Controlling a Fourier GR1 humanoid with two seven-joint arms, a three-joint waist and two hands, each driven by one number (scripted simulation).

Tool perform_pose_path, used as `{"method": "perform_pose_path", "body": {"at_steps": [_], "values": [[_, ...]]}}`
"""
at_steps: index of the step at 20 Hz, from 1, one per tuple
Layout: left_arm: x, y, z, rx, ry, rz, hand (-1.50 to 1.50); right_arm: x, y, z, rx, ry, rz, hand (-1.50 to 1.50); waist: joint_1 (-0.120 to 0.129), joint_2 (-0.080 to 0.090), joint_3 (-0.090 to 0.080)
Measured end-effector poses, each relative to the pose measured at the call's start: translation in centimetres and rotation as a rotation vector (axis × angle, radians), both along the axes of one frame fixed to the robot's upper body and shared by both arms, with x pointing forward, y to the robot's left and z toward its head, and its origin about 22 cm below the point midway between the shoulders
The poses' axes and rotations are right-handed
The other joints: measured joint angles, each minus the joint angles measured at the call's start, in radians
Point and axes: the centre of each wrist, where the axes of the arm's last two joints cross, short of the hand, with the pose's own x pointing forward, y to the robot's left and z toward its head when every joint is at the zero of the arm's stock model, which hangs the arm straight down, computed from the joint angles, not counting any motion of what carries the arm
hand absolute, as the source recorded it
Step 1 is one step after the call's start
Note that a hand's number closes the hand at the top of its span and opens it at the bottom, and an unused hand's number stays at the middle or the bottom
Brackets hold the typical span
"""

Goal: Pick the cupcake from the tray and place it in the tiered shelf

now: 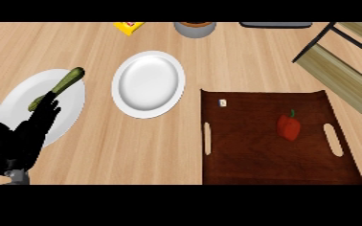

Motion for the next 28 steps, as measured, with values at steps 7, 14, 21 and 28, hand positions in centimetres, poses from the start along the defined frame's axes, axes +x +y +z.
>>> {"method": "perform_pose_path", "body": {"at_steps": [7, 14, 21, 28], "values": [[0.5, 0.5, 0.0, 0.001, 0.005, 0.012, 0.0, -1.0, -0.7, 1.3, 0.164, -0.179, 0.049, -1.5, -0.011, -0.004, -0.001], [0.1, 0.5, -0.1, 0.003, 0.014, 0.02, 0.0, -4.3, -1.4, 4.3, 0.242, -0.369, 0.085, -1.5, -0.024, -0.008, -0.001], [-0.7, 1.7, 0.0, 0.003, 0.012, 0.052, 0.0, -12.4, -2.9, 8.5, 0.238, -0.49, 0.062, -1.5, -0.044, -0.014, -0.001], [-1.4, 2.1, -0.2, 0.01, 0.019, 0.074, 0.0, -22.9, -3.9, 12.7, 0.243, -0.466, -0.017, -1.5, -0.075, -0.021, -0.001]]}}
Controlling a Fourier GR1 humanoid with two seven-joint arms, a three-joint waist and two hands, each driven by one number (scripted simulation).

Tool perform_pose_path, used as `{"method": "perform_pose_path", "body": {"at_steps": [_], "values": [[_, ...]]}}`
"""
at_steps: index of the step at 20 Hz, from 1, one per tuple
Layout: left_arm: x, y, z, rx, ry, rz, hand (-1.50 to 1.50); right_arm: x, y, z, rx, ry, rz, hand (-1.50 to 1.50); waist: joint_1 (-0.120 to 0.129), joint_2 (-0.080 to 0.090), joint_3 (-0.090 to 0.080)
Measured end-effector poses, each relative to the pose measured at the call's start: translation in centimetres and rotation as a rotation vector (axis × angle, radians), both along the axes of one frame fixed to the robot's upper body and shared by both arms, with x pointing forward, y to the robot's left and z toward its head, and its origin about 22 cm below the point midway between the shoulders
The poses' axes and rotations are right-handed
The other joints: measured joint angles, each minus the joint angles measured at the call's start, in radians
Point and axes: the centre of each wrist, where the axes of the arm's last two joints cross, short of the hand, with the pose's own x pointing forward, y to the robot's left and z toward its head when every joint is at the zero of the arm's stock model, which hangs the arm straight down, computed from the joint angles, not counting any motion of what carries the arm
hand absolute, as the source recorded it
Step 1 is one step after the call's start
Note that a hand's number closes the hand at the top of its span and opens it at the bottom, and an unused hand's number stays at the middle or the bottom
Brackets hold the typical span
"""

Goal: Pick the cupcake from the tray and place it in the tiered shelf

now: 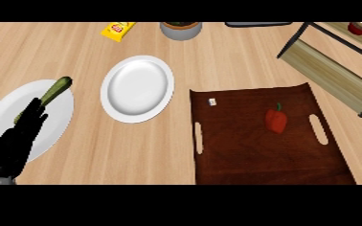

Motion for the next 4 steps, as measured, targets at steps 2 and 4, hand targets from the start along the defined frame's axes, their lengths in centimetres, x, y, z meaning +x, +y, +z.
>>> {"method": "perform_pose_path", "body": {"at_steps": [2, 4], "values": [[-0.6, 0.4, -0.3, -0.005, 0.004, 0.014, 0.0, -3.0, -0.3, 0.5, 0.0, 0.004, 0.004, -1.5, -0.01, -0.003, 0.0], [-0.9, 0.4, -0.5, -0.006, 0.004, 0.019, 0.0, -6.0, -0.3, 1.0, -0.019, -0.004, 0.009, -1.5, -0.014, -0.003, 0.001]]}}
